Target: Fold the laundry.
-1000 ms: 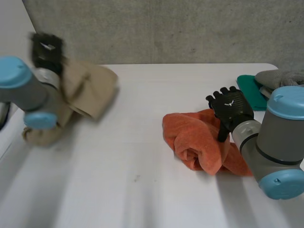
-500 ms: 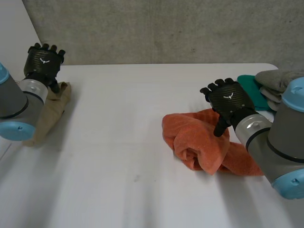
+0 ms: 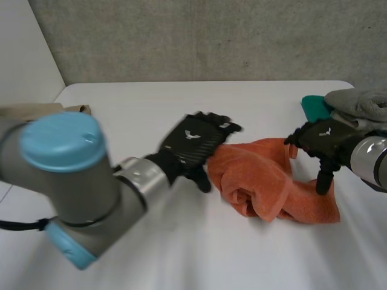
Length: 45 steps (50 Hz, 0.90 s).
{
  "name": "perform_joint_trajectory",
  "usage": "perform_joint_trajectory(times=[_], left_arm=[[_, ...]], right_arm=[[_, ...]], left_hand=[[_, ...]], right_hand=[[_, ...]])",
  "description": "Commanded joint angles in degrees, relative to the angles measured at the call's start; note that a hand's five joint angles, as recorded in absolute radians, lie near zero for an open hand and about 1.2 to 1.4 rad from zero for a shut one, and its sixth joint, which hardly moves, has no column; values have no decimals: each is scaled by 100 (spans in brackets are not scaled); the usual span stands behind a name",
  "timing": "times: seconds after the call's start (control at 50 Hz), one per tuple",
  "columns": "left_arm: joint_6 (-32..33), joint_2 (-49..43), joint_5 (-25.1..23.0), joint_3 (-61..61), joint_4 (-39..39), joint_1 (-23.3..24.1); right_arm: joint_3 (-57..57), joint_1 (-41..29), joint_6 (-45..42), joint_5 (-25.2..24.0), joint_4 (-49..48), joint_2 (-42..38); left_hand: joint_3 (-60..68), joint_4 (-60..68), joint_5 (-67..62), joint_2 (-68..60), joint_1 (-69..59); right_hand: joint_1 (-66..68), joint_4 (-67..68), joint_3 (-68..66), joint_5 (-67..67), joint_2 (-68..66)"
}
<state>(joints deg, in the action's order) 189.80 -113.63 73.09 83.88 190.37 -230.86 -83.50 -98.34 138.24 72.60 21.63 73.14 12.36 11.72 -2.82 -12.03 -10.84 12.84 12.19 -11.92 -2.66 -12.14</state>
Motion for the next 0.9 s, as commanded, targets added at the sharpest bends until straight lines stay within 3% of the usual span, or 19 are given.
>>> perform_joint_trajectory(times=[0.02,0.2,0.26,0.28,0.3,0.32,0.46,0.52,0.62,0.72,0.82,0.9], left_arm=[[-312,-1063,47,-986,61,751],[-75,-2014,433,-1682,-413,1060],[119,-2181,714,-1858,-571,1025],[163,-2181,793,-1893,-589,1008],[241,-2155,959,-1946,-606,964],[260,-2120,1066,-1972,-607,937],[207,-1060,2348,-1763,-405,499],[154,-461,2604,-1464,-352,349],[14,1042,2579,-383,-246,-64],[-100,2036,2578,513,34,-477],[-180,2319,2587,1243,386,-855],[-232,1924,2622,1630,623,-1058]], right_arm=[[-324,289,-306,-88,-282,-501],[-720,360,-43,-132,-519,-810],[-773,333,150,-194,-774,-827],[-773,325,194,-211,-862,-827],[-756,316,264,-237,-1002,-793],[-747,307,309,-246,-1099,-766],[-624,123,388,-255,-1364,-109],[-501,87,370,-255,-1302,209],[70,149,397,-404,-986,719],[685,96,450,-677,-757,685],[1265,-263,511,-765,-774,70],[1757,-712,520,-537,-1125,-825]], left_hand=[[520,584,-475,-553,-672],[2944,3008,-2899,-2977,-3096],[4992,5056,-4947,-5025,-5144],[5815,5879,-5770,-5848,-5967],[6754,6818,-6709,-6787,-6906],[6763,6828,-6718,-6796,-6915],[6764,6828,-6718,-6797,-6916],[6764,6828,-6718,-6797,-6916],[6764,6828,-6718,-6797,-6916],[6764,6828,-6718,-6797,-6916],[6764,6828,-6718,-6797,-6916],[6764,6828,-6718,-6797,-6916]], right_hand=[[-284,-219,192,266,214],[303,368,-395,-320,-373],[2836,2901,-2928,-2853,-2906],[4094,4159,-4186,-4111,-4164],[6521,6586,-6613,-6539,-6591],[6714,6779,-6806,-6732,-6784],[6716,6781,-6808,-6734,-6786],[6716,6781,-6808,-6734,-6786],[6716,6781,-6808,-6734,-6786],[6716,6781,-6808,-6734,-6786],[6716,6781,-6808,-6734,-6786],[6716,6781,-6808,-6734,-6786]])
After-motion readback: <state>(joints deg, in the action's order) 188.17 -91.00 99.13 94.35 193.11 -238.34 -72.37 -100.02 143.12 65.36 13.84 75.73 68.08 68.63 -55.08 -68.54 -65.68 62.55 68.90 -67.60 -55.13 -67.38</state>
